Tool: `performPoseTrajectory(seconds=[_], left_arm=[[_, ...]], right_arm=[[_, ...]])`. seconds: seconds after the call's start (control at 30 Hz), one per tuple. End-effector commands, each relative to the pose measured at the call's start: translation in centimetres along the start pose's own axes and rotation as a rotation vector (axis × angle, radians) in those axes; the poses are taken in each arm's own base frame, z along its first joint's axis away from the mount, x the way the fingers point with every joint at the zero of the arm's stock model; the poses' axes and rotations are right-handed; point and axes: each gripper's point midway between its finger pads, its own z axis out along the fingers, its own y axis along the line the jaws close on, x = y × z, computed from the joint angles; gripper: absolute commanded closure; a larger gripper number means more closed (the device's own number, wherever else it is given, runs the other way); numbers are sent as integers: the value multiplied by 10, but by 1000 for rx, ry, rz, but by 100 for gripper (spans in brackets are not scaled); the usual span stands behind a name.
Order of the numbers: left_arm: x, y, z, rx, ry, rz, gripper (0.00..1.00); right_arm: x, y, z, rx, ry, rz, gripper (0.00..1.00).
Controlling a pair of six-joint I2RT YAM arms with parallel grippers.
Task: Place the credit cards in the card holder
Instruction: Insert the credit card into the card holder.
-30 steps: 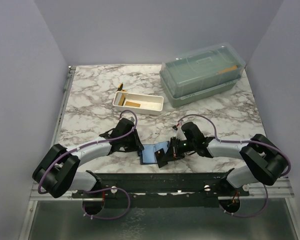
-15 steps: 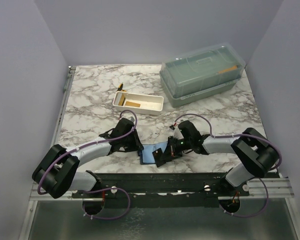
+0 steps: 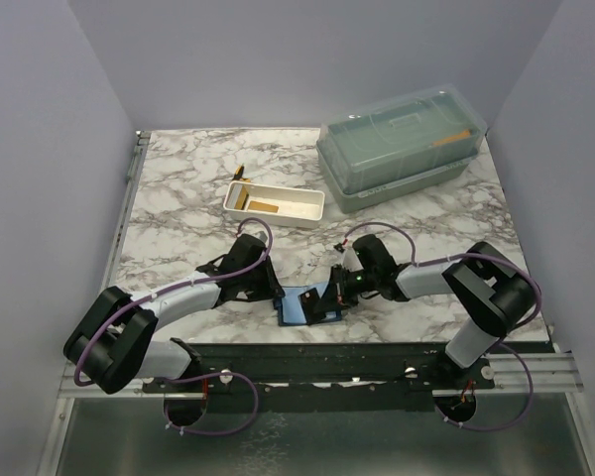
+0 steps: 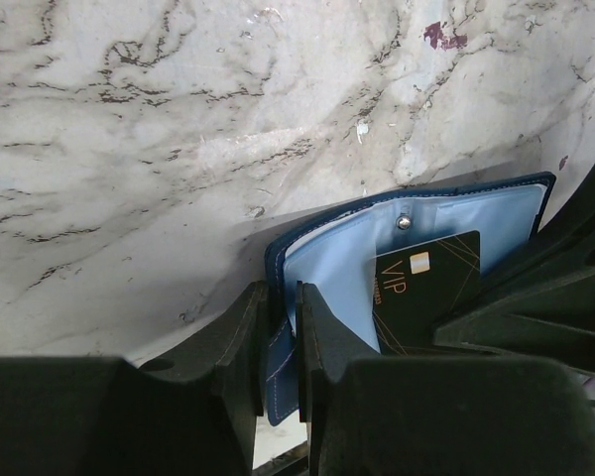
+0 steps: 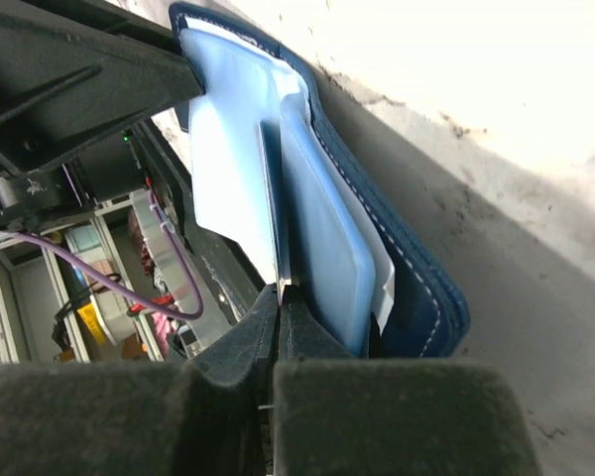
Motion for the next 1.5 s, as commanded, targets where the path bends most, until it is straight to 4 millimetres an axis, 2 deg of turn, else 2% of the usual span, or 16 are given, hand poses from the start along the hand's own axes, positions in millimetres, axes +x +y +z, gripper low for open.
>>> performPoseTrajectory(seconds=[0.0,0.27,0.7,0.93,1.07,1.23,1.3,1.37,1.47], left_arm=[[4,0,-1,15,11,17,79],[7,-2,0,32,14,-4,80],[11,-10,-2,113,-20,-148,83],[14,-13,-9,153,-31,-178,62],[16,-16,-13,171,-27,-182,56],[34,-1,-19,121,17,-227,42],[39,4,-20,107,25,-239,42],[39,6,-19,95,27,-246,46],[36,10,-13,61,21,-242,55]], right_arm=[[-14,1,6,-30,-27,-65,100],[-22,-2,15,-57,-43,-113,100],[-22,-1,11,-129,-178,-56,100],[-17,-6,17,-66,-182,-34,100],[-14,-8,21,-67,-174,-25,99],[-12,-13,21,-44,-177,-16,95],[-11,-17,21,-14,-171,-15,93],[-9,-24,22,47,-158,-14,90],[-4,-33,23,144,-128,-11,76]])
